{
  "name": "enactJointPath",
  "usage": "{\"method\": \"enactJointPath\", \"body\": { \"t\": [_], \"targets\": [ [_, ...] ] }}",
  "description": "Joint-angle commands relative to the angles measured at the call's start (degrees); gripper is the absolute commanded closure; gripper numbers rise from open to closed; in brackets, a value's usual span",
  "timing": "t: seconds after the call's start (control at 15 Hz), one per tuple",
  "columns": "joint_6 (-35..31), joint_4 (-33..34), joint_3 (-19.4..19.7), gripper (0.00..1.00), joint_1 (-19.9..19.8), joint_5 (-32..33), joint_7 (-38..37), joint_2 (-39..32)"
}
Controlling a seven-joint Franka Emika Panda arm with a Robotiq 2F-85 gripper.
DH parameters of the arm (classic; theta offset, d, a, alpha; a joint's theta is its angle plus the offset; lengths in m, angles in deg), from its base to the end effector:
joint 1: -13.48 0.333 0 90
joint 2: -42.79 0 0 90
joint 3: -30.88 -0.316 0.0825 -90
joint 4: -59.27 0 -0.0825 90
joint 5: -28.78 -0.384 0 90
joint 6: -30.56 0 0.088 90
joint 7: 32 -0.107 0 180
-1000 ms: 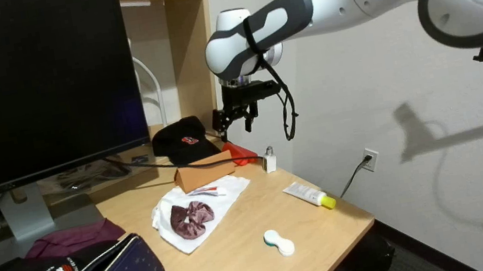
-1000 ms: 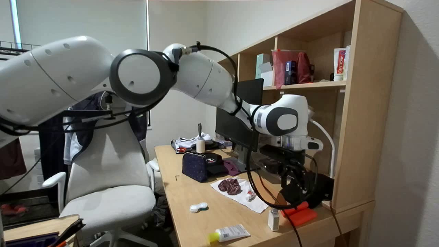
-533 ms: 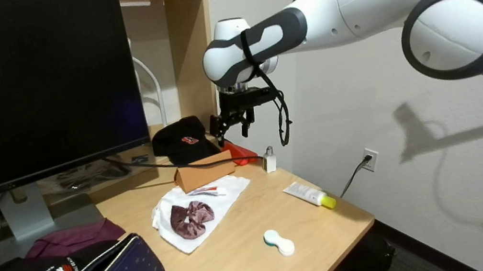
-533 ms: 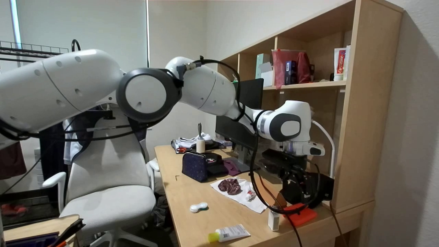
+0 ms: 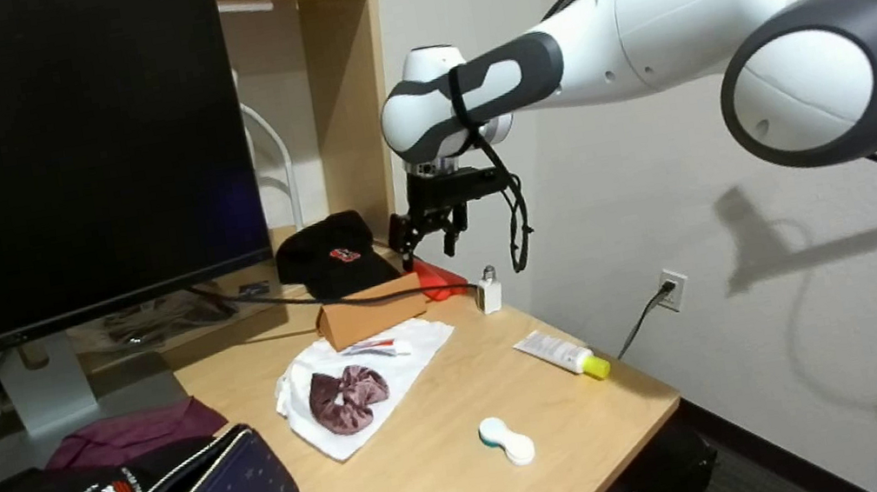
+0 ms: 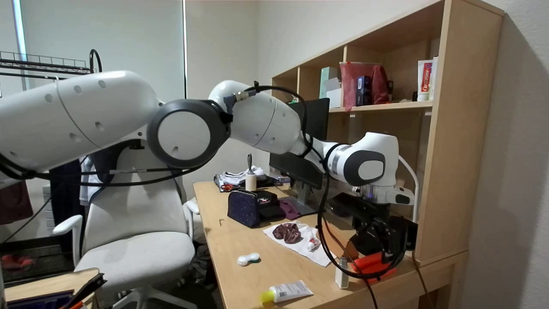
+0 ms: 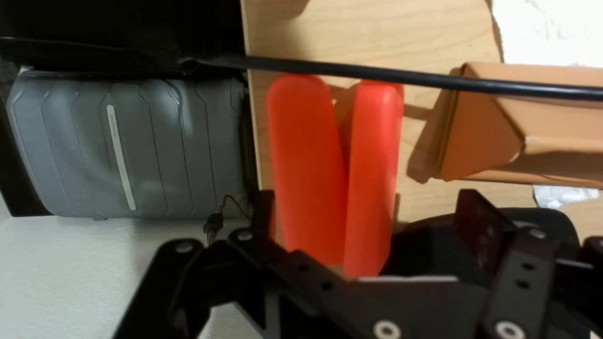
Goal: Pick up the red object and move it close to the edge of the table.
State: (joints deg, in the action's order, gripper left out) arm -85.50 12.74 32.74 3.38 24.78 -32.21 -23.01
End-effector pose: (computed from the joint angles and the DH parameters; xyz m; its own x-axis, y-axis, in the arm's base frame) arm 0.7892 -0.1509 0.2169 0.9734 -0.2198 0.0650 -0.2179 -0.9753 -0.0352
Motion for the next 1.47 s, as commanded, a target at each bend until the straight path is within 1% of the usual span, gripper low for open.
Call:
{"method": "enactJointPath", "body": {
  "t": [0.0,0.07,0.47,0.53,0.6,0.67,0.73,0.8,1.2,1.27,1.4],
  "targets": [
    [2.73,4.56,-1.49,0.32,-0.54,-0.53,2.57,-2.44],
    [2.92,4.79,-1.68,0.40,-0.49,-0.54,2.79,-2.55],
    [3.20,4.49,-2.55,0.80,-0.57,-0.51,2.92,-2.39],
    [3.23,4.46,-2.60,0.83,-0.67,-0.57,2.92,-2.39],
    [3.17,4.41,-2.63,0.57,-0.74,-0.62,2.86,-2.37],
    [3.09,4.34,-2.63,0.47,-0.80,-0.64,2.82,-2.33],
    [3.07,4.31,-2.62,0.45,-0.83,-0.61,2.80,-2.28],
    [3.03,4.30,-2.67,0.41,-0.90,-0.65,2.86,-2.24],
    [3.13,4.47,-3.05,0.03,-1.17,-0.94,2.91,-2.39],
    [3.12,4.45,-3.09,0.01,-1.19,-0.93,2.95,-2.41],
    [2.92,4.32,-3.32,0.00,-1.17,-0.90,3.43,-2.47]
  ]
}}
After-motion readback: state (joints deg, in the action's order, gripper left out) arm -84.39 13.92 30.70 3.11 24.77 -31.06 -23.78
